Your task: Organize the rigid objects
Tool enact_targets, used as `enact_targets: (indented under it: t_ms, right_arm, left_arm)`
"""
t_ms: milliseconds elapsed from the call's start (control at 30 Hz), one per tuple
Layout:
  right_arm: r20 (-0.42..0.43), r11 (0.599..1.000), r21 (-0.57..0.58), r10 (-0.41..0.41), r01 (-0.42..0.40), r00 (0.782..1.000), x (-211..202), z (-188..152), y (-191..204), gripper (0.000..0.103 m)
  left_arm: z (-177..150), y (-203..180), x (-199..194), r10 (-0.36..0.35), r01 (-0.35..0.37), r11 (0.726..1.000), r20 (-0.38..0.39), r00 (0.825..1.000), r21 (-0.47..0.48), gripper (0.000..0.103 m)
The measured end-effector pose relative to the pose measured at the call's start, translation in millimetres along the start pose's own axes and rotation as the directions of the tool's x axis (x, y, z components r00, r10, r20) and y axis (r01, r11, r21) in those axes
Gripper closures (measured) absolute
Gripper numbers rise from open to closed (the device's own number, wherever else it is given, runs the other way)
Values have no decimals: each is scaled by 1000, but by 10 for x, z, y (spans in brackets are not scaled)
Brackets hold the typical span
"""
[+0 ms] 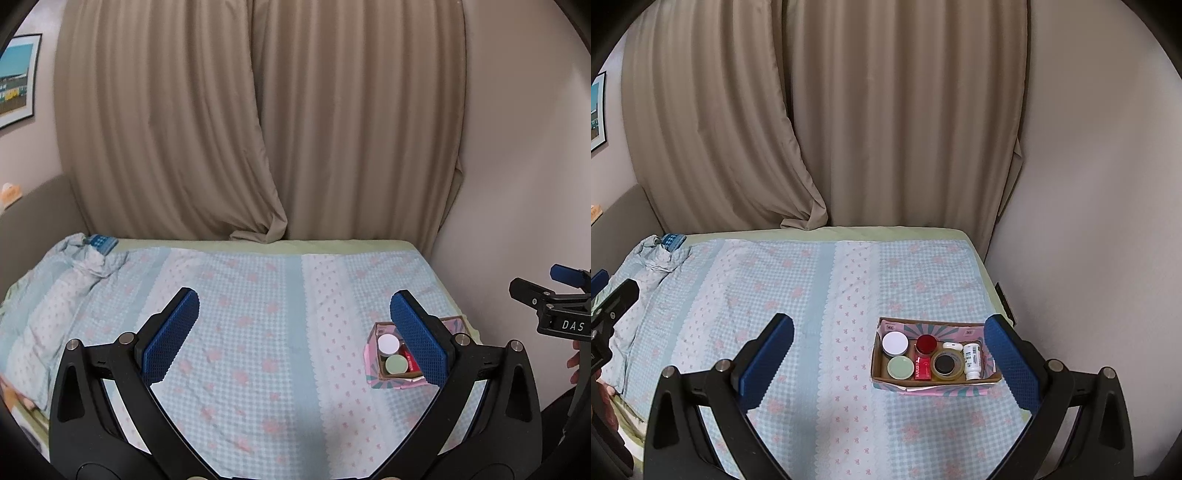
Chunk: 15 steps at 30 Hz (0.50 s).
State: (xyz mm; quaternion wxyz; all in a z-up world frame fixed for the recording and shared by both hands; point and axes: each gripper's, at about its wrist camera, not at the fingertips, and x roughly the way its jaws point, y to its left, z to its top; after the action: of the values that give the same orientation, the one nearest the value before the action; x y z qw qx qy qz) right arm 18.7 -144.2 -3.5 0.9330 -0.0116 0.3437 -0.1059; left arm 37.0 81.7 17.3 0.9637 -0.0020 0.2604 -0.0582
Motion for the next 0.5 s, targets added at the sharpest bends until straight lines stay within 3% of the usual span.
enact_targets:
  t_ms: [500]
  right_arm:
    - [6, 1000, 14, 0, 0, 1000, 41, 48, -59, 0]
  left_arm:
    - [-43, -76, 87, -21, 20, 1000, -26, 999, -2, 0]
